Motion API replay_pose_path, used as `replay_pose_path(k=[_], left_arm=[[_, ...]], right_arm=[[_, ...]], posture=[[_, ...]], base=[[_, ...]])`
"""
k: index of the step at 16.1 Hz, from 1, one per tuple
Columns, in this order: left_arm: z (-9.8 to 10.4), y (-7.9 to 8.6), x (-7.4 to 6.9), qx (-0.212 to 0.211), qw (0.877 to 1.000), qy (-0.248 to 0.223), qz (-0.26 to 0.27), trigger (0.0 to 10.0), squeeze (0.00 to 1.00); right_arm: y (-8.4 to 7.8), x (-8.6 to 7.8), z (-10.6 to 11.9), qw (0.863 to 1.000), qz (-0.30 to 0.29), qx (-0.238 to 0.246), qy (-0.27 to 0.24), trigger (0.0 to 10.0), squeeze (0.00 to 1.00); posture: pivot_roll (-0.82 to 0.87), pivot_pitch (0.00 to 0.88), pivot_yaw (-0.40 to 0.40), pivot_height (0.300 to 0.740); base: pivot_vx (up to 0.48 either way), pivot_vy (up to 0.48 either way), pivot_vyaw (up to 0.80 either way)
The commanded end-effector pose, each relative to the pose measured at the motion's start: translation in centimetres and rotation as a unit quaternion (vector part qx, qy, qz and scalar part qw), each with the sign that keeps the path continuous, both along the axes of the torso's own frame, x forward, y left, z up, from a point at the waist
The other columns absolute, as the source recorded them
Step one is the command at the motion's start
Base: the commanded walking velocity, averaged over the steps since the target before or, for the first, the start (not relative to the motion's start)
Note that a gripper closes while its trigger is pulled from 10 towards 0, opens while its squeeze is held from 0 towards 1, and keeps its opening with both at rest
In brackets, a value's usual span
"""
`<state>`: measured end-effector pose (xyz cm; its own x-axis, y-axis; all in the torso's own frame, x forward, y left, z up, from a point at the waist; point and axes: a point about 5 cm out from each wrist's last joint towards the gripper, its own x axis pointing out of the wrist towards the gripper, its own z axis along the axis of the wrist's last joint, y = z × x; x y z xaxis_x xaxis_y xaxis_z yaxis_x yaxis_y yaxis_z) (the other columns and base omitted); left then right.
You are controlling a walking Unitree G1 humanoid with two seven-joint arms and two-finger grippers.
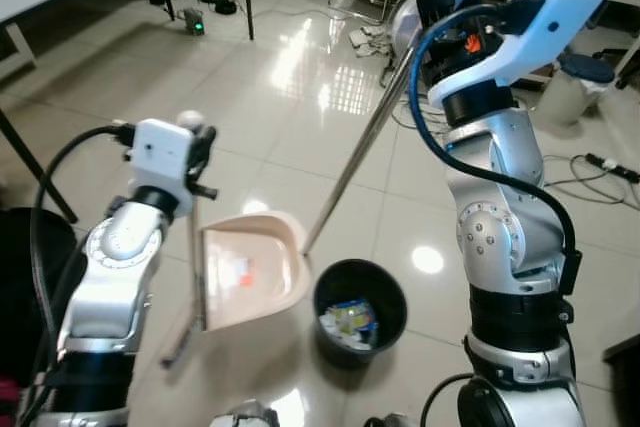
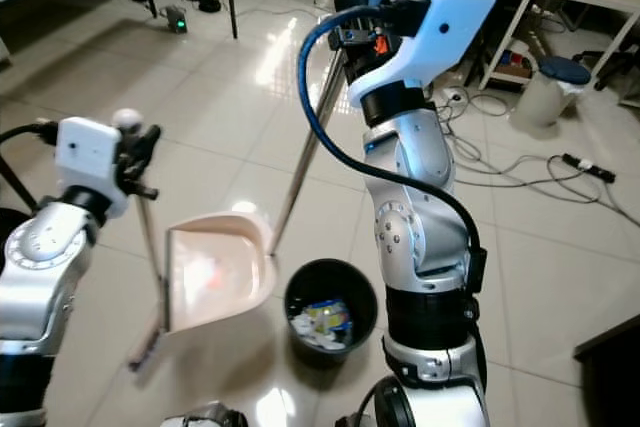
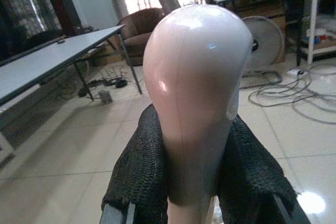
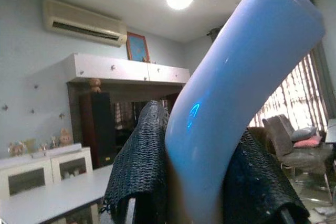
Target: Sweep floor
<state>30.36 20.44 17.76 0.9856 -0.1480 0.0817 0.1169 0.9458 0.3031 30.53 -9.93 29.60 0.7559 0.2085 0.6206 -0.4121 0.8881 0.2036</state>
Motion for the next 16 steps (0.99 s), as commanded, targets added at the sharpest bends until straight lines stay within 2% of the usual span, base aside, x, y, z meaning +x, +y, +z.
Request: replay_pose_path(k=[1,4,6,7,10,12,13,15,16], left_arm=[[0.5,-0.1,-0.2,0.009,1.000,-0.016,-0.013,10.0,0.00],[0.5,-0.4,0.0,0.008,1.000,-0.015,-0.017,10.0,0.00],[0.1,-1.4,0.1,0.008,0.999,-0.011,-0.038,10.0,0.00],[0.1,-1.5,0.1,0.008,0.999,-0.011,-0.041,10.0,0.00],[-1.1,-3.0,0.0,-0.004,0.998,0.006,-0.060,10.0,0.00],[-2.1,-3.1,-0.7,-0.005,0.998,0.018,-0.059,10.0,0.00],[-2.1,-3.1,-0.7,-0.005,0.998,0.018,-0.059,10.0,0.00],[-2.5,-3.0,-1.1,0.000,0.998,0.022,-0.057,10.0,0.00],[-2.6,-3.0,-1.2,0.000,0.998,0.022,-0.056,10.0,0.00]], right_arm=[[-0.5,-0.2,-0.2,1.000,-0.014,0.007,-0.004,10.0,0.00],[-1.1,0.1,-2.0,0.998,-0.048,-0.012,0.030,10.0,0.00],[-2.1,-0.5,-3.8,0.996,-0.069,0.004,0.053,10.0,0.00],[-2.2,-0.5,-3.9,0.996,-0.071,0.006,0.055,10.0,0.00],[-3.0,-0.5,-5.9,0.993,-0.092,-0.014,0.077,10.0,0.00],[-3.1,-1.0,-7.4,0.988,-0.108,-0.074,0.080,10.0,0.00],[-3.1,-1.0,-7.4,0.988,-0.108,-0.074,0.080,10.0,0.00],[-3.5,-2.2,-10.0,0.977,-0.122,-0.144,0.099,10.0,0.00],[-3.6,-2.5,-10.4,0.976,-0.126,-0.147,0.103,10.0,0.00]], posture=[[0.08,0.029,-0.032,0.740],[0.08,0.033,-0.028,0.740],[0.06,0.035,-0.009,0.740],[0.06,0.036,-0.006,0.740],[0.06,0.048,-0.002,0.740],[0.06,0.057,-0.011,0.740],[0.06,0.057,-0.011,0.740],[0.06,0.065,-0.021,0.740],[0.06,0.066,-0.021,0.740]], base=[[0.000,0.364,0.00],[0.000,0.361,0.00],[0.000,0.362,0.00],[0.000,0.360,0.00],[0.000,0.365,0.00],[0.000,0.364,0.00],[0.000,0.364,0.00],[0.000,0.360,0.00],[0.000,0.364,0.00]])
